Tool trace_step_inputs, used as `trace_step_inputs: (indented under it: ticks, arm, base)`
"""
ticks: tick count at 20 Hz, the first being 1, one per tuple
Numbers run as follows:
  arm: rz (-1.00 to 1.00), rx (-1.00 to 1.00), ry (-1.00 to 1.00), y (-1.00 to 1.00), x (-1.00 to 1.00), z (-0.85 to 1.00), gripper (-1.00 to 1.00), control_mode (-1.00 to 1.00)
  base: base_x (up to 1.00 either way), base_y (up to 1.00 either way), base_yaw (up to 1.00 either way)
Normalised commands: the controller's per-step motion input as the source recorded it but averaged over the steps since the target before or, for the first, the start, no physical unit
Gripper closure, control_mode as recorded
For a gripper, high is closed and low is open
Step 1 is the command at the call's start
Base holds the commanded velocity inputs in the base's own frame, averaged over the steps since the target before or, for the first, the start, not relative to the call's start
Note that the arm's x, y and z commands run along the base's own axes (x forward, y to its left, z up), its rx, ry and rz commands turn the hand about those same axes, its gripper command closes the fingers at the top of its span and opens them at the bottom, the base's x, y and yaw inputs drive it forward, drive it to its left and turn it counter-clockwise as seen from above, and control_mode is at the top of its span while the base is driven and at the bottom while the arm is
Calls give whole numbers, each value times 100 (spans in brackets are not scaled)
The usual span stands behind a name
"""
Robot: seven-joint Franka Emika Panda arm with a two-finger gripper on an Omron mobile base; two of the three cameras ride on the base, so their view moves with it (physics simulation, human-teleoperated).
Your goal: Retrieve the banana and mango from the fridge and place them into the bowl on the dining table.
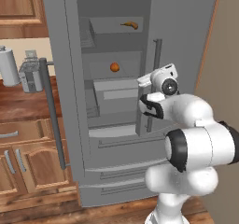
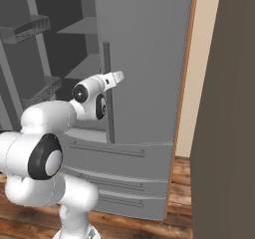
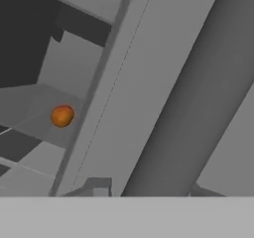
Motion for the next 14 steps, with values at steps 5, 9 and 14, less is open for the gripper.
trace_step_inputs:
  ticks: [5,9,14]
  arm:
    - [0,6,0,-60,-100,54,100,-100]
    - [0,8,0,-76,-100,64,100,-100]
    - [0,5,0,-57,-100,71,-100,-100]
  base:
    - [0,0,0]
    - [0,0,0]
    - [0,0,0]
